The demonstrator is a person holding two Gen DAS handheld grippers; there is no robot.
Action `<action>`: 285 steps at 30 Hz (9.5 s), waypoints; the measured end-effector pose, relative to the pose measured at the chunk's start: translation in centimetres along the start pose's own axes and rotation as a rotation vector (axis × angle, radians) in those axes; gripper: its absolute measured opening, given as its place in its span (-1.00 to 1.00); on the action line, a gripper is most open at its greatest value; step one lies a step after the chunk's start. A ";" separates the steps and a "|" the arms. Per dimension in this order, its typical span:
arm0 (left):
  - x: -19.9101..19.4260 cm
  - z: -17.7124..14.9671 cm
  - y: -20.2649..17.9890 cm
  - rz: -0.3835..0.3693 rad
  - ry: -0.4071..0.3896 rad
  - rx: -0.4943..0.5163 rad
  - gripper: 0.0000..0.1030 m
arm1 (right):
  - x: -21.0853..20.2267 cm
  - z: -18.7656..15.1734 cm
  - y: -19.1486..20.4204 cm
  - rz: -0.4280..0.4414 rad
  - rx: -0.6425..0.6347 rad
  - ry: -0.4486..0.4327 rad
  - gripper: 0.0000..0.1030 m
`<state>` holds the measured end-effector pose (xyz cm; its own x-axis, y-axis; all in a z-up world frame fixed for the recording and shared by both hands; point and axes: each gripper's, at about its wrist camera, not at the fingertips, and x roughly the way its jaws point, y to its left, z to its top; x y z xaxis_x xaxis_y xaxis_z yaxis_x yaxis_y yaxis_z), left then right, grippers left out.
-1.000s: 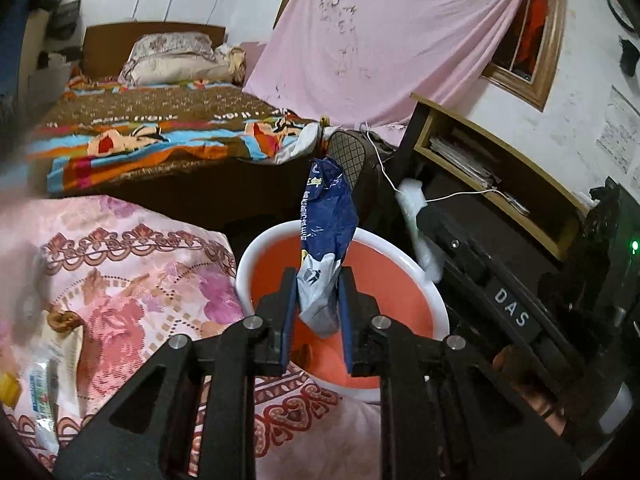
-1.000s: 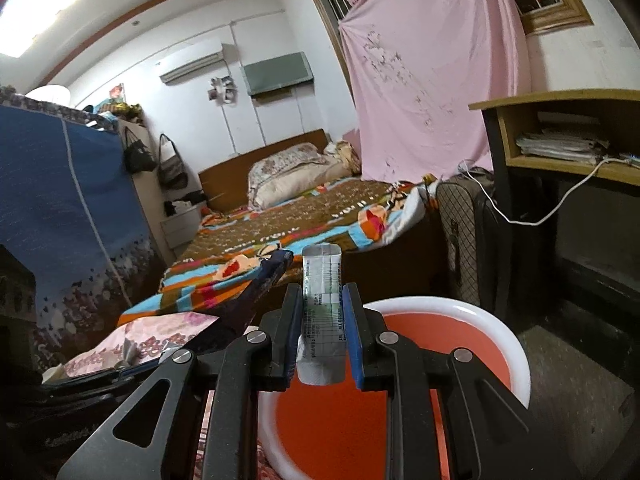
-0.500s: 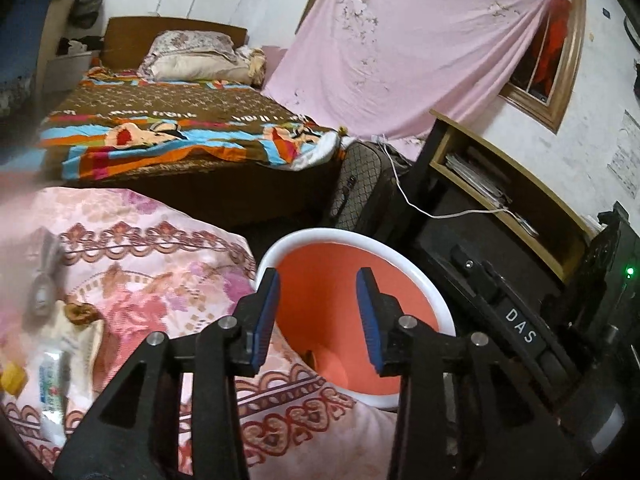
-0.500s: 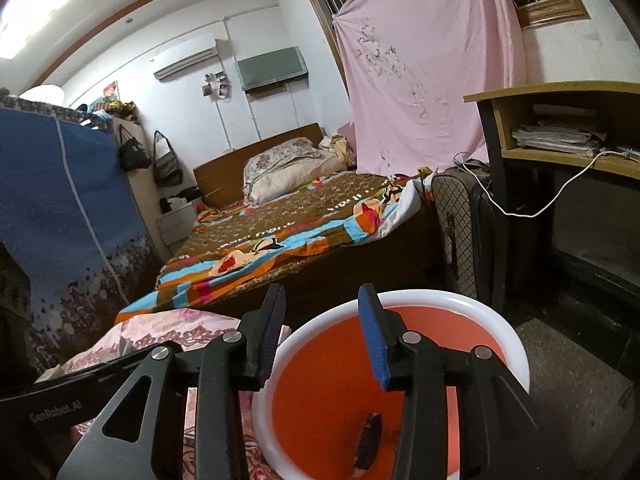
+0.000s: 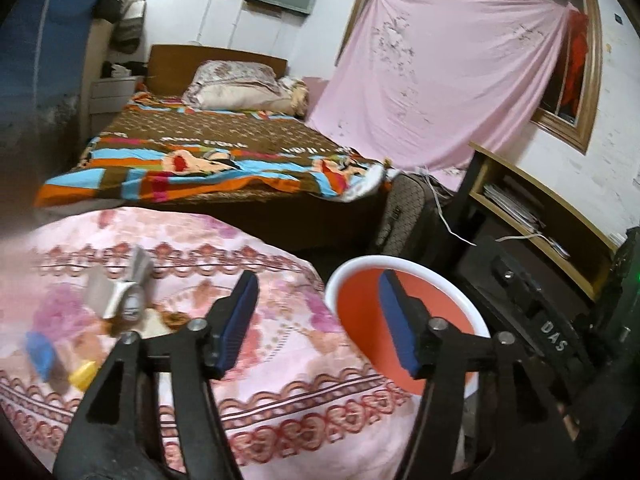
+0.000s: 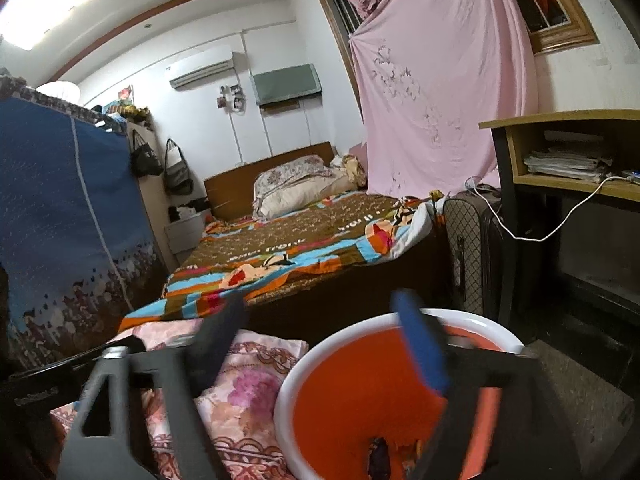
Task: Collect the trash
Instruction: 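Bring both open tools back over the bedspread, then grasp the blue glove with the left tool while the right tool grasps a medicine tube, then lift the glove with the left tool while the right tool lifts the tube toward the orange basin, then open the left tool over the basin while the right tool releases the tube into it, then bring both open tools back over the bedspread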
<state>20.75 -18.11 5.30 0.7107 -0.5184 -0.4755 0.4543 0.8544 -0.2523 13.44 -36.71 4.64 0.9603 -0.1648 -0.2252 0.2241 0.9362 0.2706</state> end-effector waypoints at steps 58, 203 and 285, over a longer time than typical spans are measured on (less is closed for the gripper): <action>-16.5 -5.2 14.9 0.499 -0.421 0.004 0.78 | -1.6 -6.1 19.5 0.387 -0.472 -0.024 1.00; 0.3 0.4 -5.1 -0.185 -0.092 0.224 -0.60 | -0.7 0.4 -0.3 0.009 -0.054 -0.070 -0.62; -16.3 -5.8 11.6 0.535 -0.435 0.014 0.78 | -6.2 -5.0 15.6 0.374 -0.461 -0.333 1.00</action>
<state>11.32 0.50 5.26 0.9887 0.0040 -0.1497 -0.0138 0.9978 -0.0649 10.16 -19.51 5.64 0.9759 0.1780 0.1263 -0.1556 0.9733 -0.1689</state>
